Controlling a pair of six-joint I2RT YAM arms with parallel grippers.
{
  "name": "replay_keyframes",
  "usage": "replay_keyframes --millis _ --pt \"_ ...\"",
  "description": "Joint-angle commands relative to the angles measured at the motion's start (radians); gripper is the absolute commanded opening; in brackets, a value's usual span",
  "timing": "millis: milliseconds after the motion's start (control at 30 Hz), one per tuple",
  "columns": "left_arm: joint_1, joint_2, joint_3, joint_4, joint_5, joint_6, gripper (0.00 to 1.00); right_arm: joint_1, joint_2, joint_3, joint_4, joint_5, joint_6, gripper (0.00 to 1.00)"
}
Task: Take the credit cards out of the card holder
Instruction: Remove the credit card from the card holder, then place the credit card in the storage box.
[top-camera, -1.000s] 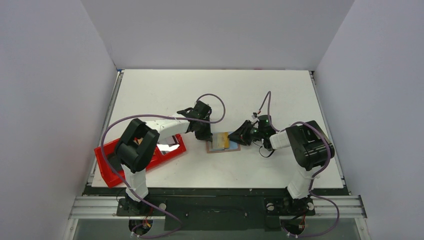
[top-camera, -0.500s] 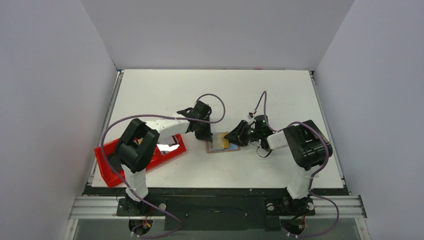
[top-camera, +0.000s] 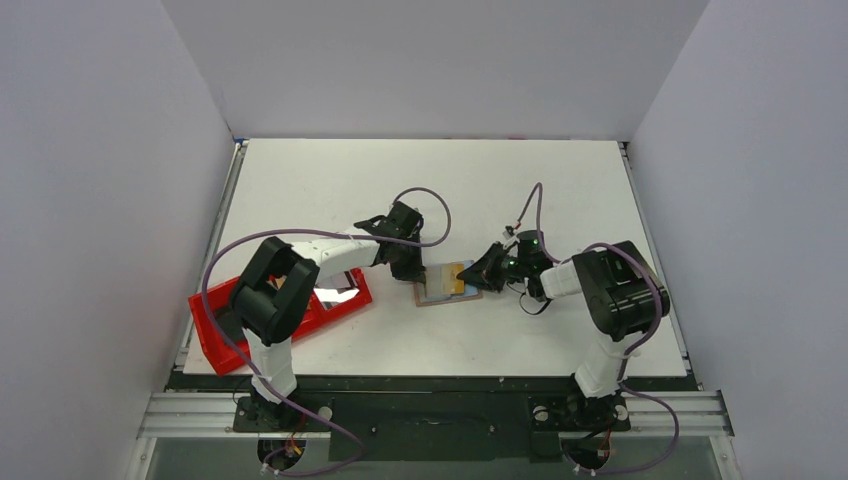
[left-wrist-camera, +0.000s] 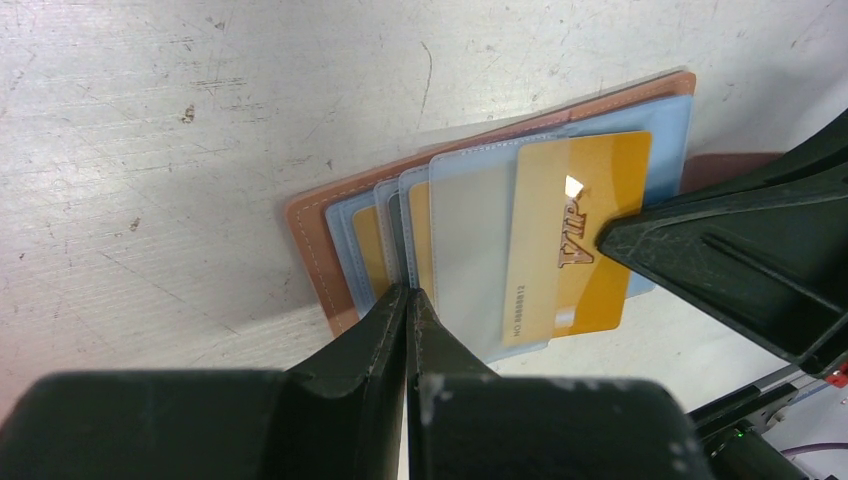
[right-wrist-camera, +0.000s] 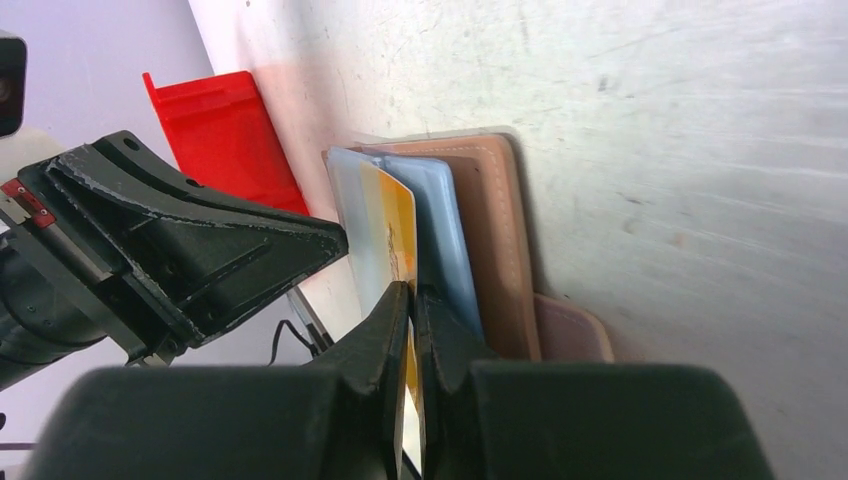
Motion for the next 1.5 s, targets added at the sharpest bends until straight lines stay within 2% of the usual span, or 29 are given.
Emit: replay_keyframes --millis 0,367,633,767,800,900,1000,1167,1367,1467 --pt "-0.001 0.049 -0.053 -0.073 -0.040 0.017 0.00 -0.042 -0.060 -0.015 -0.044 0.052 -0.069 0.00" --pt "0.000 0.043 -0.030 -0.078 -0.034 0.023 0.00 -0.063 -0.158 0.003 -0.160 0.063 -0.126 0.00" --pt "0.000 -0.022 0.143 -0.170 -0.031 0.064 0.00 -0.063 -0.273 0.050 -0.246 0.057 -0.129 0.00" --pt "0.020 -0.093 0.193 -0.209 -0.013 0.075 0.26 -0.062 -0.325 0.077 -0.274 0.052 -0.116 0.00" --pt "0.038 -0.108 0.189 -0.195 0.017 0.071 0.32 -0.063 -0.336 0.086 -0.274 0.049 -0.112 0.00" --pt "0.091 -0.205 0.120 -0.113 0.133 0.042 0.38 -0.055 -0.343 0.101 -0.247 0.025 -0.071 0.00" --pt "0.165 -0.273 0.042 0.038 0.310 -0.027 0.41 -0.041 -0.335 0.112 -0.170 0.005 -0.016 0.00" --pt "0.228 -0.350 -0.071 0.203 0.489 -0.126 0.46 0.007 -0.306 0.118 0.029 -0.032 0.137 0.00" --pt "0.262 -0.376 -0.157 0.391 0.591 -0.224 0.46 0.070 -0.248 0.136 0.258 -0.049 0.309 0.00" --pt "0.269 -0.392 -0.195 0.468 0.620 -0.272 0.46 0.095 -0.226 0.150 0.317 -0.052 0.359 0.00"
